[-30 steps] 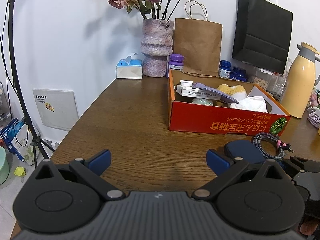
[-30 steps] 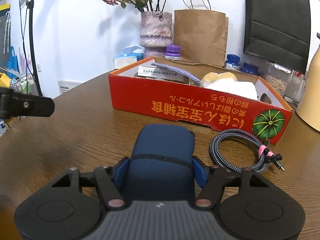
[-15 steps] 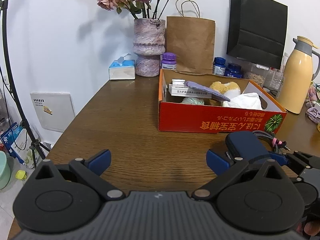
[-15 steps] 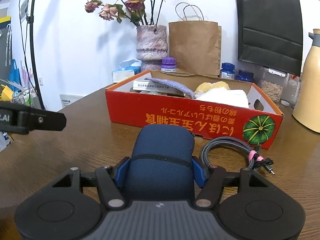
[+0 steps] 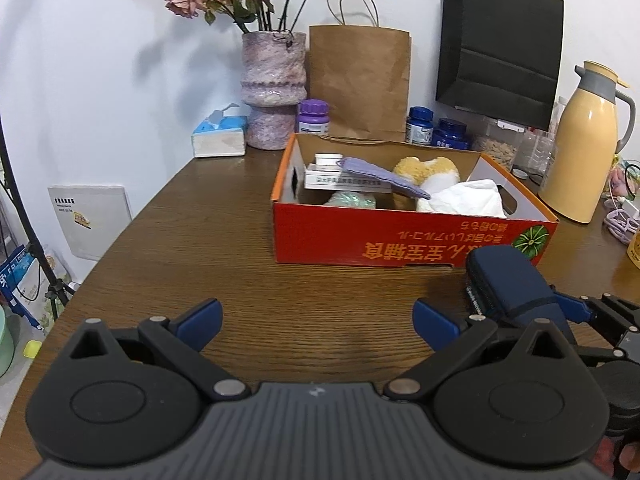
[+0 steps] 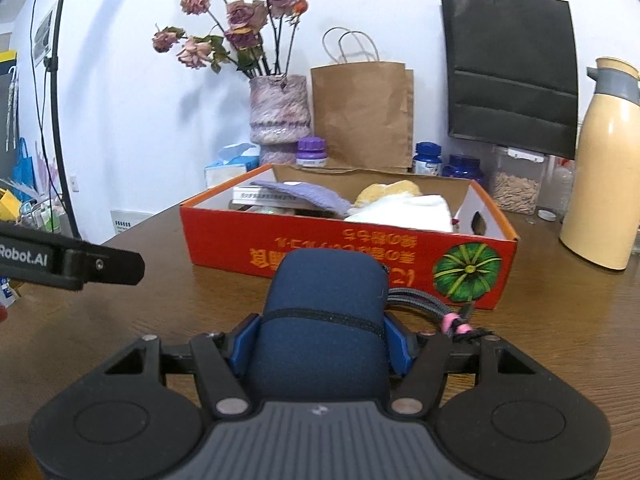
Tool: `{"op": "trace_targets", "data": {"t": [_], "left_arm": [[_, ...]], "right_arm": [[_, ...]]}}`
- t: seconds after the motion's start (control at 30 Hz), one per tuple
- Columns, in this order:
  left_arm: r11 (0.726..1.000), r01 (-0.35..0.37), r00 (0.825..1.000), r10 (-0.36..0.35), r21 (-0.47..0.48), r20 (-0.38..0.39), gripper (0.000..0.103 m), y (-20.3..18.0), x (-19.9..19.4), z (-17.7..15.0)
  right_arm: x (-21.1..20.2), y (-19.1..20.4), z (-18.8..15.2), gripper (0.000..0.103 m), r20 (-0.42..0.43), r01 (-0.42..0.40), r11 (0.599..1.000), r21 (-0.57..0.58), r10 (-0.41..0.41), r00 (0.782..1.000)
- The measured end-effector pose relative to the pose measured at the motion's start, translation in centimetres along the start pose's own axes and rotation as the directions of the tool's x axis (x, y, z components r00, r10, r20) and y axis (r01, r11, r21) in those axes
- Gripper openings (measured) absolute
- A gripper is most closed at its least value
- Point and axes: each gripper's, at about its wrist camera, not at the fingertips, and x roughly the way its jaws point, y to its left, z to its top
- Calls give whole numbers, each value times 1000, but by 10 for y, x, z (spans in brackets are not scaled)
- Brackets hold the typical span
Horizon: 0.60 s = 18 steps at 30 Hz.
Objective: Flip cup upright
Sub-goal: 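Grasp the black braided cable with the left tool while the right tool holds the case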
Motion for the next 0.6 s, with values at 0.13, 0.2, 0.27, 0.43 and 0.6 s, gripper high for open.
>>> {"op": "trace_targets", "data": {"t": [0.13, 0.2, 0.27, 0.43, 0.6], "left_arm": [[1000, 11, 1000, -11, 0, -7, 103, -11, 5, 1], [1000, 17, 1000, -17, 0, -11, 103, -17, 7, 1], [1000, 20, 1000, -20, 0, -15, 103, -23, 10, 2], [1000, 29, 999, -29, 3, -28, 103, -38, 18, 4], [999, 37, 998, -37, 9, -43, 103, -54, 26, 5]], "right_arm": [[-4, -15, 0, 63, 14, 16, 1000, 10, -17, 1000], [-5, -22, 0, 63, 18, 25, 1000, 15, -26, 999], [-7, -29, 0, 63, 23, 33, 999, 20, -34, 999], [-11, -46, 0, 63, 40, 51, 998, 28, -53, 998], [-15, -64, -1, 63, 53, 71, 997, 37, -73, 996]]}}
